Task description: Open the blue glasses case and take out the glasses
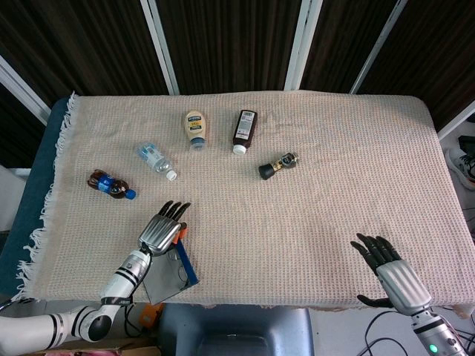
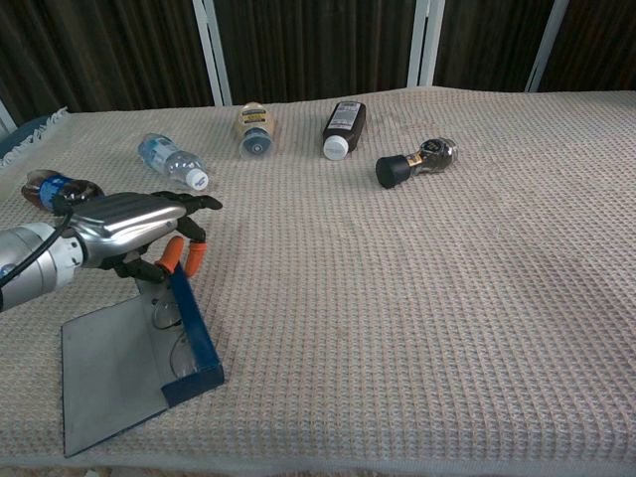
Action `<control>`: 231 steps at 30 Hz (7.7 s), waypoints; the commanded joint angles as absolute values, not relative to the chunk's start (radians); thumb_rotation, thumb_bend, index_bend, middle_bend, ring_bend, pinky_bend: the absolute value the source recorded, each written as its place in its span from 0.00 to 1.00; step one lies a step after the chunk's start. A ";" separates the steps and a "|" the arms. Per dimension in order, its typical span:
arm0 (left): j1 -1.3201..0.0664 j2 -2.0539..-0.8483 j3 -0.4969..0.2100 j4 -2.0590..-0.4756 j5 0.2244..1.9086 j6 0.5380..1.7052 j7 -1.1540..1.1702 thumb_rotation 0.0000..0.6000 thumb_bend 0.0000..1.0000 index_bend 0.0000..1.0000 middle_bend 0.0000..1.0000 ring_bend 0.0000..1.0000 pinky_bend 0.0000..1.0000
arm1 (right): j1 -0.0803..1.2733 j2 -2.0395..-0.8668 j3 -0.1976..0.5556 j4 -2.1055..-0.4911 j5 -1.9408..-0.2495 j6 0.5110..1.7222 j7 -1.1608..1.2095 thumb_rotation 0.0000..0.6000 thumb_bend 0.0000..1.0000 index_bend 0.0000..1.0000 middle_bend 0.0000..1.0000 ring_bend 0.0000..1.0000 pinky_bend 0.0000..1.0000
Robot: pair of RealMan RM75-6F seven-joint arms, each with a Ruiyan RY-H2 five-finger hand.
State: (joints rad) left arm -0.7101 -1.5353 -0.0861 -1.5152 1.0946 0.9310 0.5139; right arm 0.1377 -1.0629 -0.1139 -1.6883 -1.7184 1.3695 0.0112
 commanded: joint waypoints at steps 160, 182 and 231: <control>-0.482 -1.632 -0.201 -1.359 1.237 1.194 0.076 1.00 0.44 0.57 0.00 0.00 0.00 | 0.121 -1.068 -0.101 -1.691 -1.715 1.390 0.000 1.00 0.19 0.00 0.00 0.00 0.00; -0.490 -1.785 -0.223 -1.080 1.308 1.295 0.001 1.00 0.43 0.56 0.00 0.00 0.00 | 0.118 -1.064 -0.100 -1.692 -1.715 1.396 0.004 1.00 0.19 0.00 0.00 0.00 0.00; -0.379 -1.333 -0.092 -1.541 1.384 1.205 0.020 1.00 0.42 0.02 0.00 0.00 0.00 | 0.114 -1.062 -0.096 -1.692 -1.711 1.401 0.004 1.00 0.19 0.00 0.00 0.00 0.00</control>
